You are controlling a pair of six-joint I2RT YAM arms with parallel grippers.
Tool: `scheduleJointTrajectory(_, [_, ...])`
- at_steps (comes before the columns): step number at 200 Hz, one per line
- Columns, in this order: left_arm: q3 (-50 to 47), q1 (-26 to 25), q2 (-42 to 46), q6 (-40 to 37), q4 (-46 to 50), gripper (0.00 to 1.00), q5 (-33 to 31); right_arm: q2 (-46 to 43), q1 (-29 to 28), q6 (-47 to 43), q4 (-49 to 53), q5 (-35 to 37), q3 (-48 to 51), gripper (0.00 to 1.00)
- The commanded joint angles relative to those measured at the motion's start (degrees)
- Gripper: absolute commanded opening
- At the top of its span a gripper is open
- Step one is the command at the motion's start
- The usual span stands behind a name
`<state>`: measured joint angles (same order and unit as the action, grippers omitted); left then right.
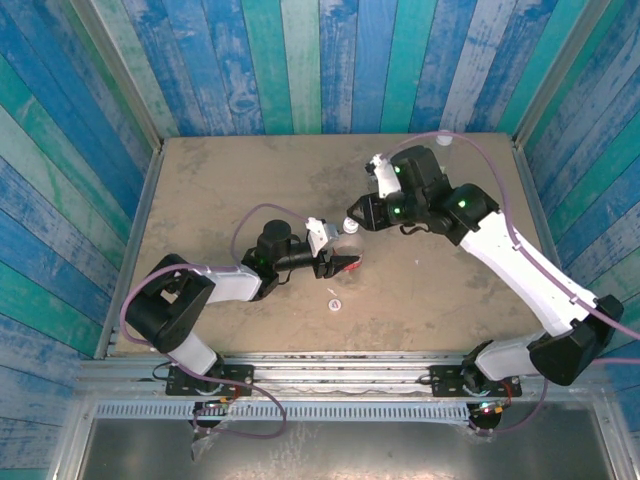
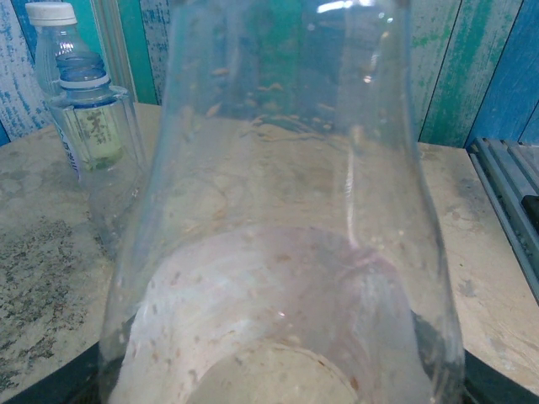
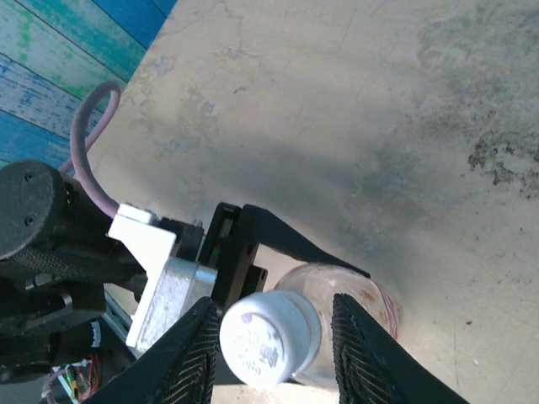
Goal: Screw on the bottle caps
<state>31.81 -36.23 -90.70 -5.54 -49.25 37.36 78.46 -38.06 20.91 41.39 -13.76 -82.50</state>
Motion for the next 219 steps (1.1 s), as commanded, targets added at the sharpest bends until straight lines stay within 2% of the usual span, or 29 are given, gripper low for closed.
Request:
scheduleJointTrajectory(1, [-0.62, 0.02, -1.63, -0.60, 1.77, 0.65, -0.64, -0.61, -0.16, 0.54, -0.38, 0.53, 2.15, 0.38])
scheduleJointTrajectory(76, [-0.61, 0.02, -1.59, -0.69, 1.80, 0.65, -0.45, 3.80, -0.16, -0.34, 2.29, 2.07, 0.34, 0.29])
scheduleJointTrajectory(120, [-0.70, 0.02, -1.55, -0.73, 1.77, 0.65, -0.67, 4.78, -0.17, -0.91, 3.05, 0.56, -0.24, 0.29])
scheduleJointTrajectory(152, [-0.54, 0.03, -1.55, -0.53, 1.83, 0.65, -0.58, 3.78, -0.20, -1.86, 2.04, -0.06, -2.09, 0.35])
scheduleJointTrajectory(175, [-0.57, 0.02, -1.58, -0.27, 1.97, 0.65, -0.69, 2.03, -0.41, -4.18, 0.50, 0.63, -2.88, 0.46])
scheduleJointTrajectory(219, [-0.44, 0.05, -1.50, 0.09, 2.32, 0.65, -0.71, -6.00, -2.10, -14.25, -10.49, 0.62, 5.67, 0.61])
